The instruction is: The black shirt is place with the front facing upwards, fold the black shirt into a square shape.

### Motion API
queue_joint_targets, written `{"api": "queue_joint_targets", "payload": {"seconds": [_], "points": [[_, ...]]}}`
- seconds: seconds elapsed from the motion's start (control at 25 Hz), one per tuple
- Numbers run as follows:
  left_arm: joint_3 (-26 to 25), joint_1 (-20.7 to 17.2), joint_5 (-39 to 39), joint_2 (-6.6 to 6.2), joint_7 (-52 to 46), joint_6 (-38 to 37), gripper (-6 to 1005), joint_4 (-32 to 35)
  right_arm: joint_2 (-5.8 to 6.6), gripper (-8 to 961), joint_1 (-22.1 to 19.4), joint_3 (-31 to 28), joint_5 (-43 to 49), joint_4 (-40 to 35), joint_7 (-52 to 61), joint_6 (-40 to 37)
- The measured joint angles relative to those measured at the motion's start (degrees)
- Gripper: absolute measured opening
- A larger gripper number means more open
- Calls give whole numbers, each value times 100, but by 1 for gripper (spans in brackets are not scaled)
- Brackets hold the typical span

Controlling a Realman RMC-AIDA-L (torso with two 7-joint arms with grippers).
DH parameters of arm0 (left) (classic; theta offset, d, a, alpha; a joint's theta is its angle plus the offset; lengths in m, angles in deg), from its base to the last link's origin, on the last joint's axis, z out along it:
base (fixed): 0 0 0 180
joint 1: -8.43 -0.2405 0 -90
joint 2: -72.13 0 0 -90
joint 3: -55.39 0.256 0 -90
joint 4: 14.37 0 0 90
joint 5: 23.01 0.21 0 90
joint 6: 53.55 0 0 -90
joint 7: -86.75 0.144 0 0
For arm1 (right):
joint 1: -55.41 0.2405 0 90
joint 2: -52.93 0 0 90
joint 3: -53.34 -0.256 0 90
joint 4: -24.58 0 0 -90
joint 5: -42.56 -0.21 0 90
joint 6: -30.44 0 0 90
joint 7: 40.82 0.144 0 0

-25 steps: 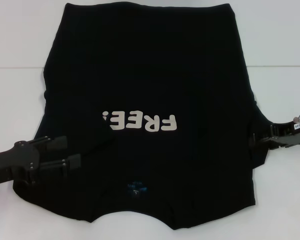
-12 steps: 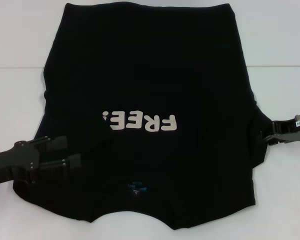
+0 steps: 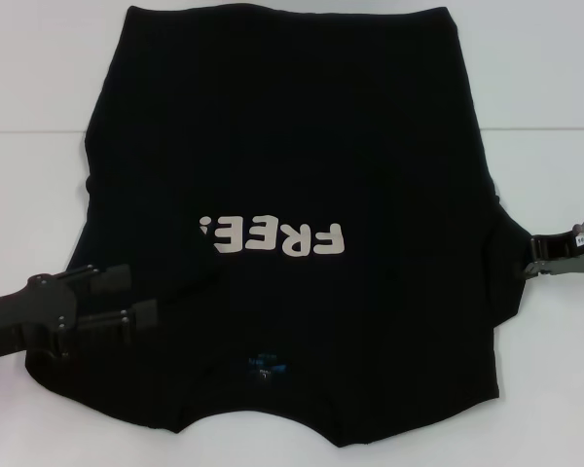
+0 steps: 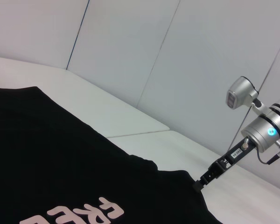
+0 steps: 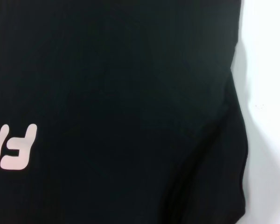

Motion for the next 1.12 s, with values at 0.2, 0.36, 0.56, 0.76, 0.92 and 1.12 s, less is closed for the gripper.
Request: {"api": "queue_joint_targets", "payload": {"seconds": [0.2,0.36,0.56,0.76,0.92,1.12], "points": [[0,0,0,0,0,0,846,0,2,12,-1,2,0,0,-2,3],[1,0,0,0,0,5,846,0,14,13,-3,2,0,-64,-21,-30],[0,0,0,-2,-3,22,846,0,38,13,-133,-48,-39,-422,-37,-340],[0,0,0,-12,-9,26,846,0,37,12,-351,-122,-63,-1045,-22,-768],[0,0,0,-17,-9,27,846,0,78,12,-432,-208,-69,-1264,-62,-939],[0,0,4,-27,-58,27,846,17,105,12,-454,-426,-102,-1552,-162,-1183]]}}
